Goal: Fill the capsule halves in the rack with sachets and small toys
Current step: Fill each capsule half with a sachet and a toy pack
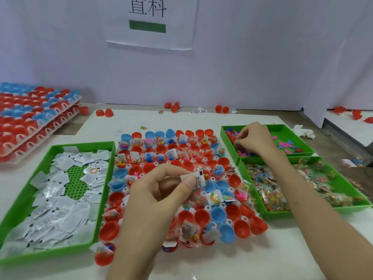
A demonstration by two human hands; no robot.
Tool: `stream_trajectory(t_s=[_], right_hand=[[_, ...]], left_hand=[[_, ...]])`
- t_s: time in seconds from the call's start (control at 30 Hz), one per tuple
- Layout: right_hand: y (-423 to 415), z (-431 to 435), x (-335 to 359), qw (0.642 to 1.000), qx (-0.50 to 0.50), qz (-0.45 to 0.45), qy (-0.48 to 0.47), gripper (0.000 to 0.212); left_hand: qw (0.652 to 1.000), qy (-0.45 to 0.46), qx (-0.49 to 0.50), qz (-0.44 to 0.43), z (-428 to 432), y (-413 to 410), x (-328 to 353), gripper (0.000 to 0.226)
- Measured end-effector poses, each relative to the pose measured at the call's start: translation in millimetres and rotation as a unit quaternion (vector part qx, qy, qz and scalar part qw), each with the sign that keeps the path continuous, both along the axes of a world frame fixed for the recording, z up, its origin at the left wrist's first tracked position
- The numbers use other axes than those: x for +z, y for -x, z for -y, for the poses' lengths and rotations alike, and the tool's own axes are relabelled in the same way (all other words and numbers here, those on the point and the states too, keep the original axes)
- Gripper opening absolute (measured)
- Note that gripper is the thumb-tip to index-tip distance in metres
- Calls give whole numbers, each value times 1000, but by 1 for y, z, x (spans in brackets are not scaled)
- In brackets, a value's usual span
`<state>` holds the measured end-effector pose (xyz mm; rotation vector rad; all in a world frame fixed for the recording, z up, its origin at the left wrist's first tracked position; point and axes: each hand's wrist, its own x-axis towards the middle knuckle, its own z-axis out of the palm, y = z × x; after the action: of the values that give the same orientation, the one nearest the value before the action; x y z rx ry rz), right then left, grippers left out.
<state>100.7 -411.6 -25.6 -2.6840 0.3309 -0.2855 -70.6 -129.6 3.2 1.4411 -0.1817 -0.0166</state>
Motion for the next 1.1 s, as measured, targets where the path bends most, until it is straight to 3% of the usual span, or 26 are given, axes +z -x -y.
stream_trajectory(t_s=[0.2, 0.37, 0.5, 0.63, 0.73, 0.83, 0.93, 1.1], right_hand=[[7, 7, 19, 1000, -8, 20, -18, 8], [54, 0, 40, 982, 34, 94, -159, 7], [120, -38, 58, 905, 180, 126, -364, 10], [177, -73, 59, 834, 247, 169, -464, 17], [191, -86, 53, 807, 268, 207, -484, 12], [195, -95, 46, 811, 278, 201, -474, 19], [197, -99, 44, 813, 269, 194, -479, 8], [207, -95, 45, 806, 284, 199, -479, 13]], left_hand=[[998, 41, 43, 17, 2, 4, -9, 22], [989, 132, 60, 4, 19, 9, -11, 22], [980, 188, 62, -8, 34, 14, -5, 21], [980, 182, 83, 7, 44, 17, 1, 23], [981, 167, 100, 11, 51, 21, -2, 18], [979, 181, 94, 11, 55, 27, -3, 17], [975, 208, 84, 0, 53, 33, -1, 19], [973, 229, 21, -29, 44, 39, -2, 16]])
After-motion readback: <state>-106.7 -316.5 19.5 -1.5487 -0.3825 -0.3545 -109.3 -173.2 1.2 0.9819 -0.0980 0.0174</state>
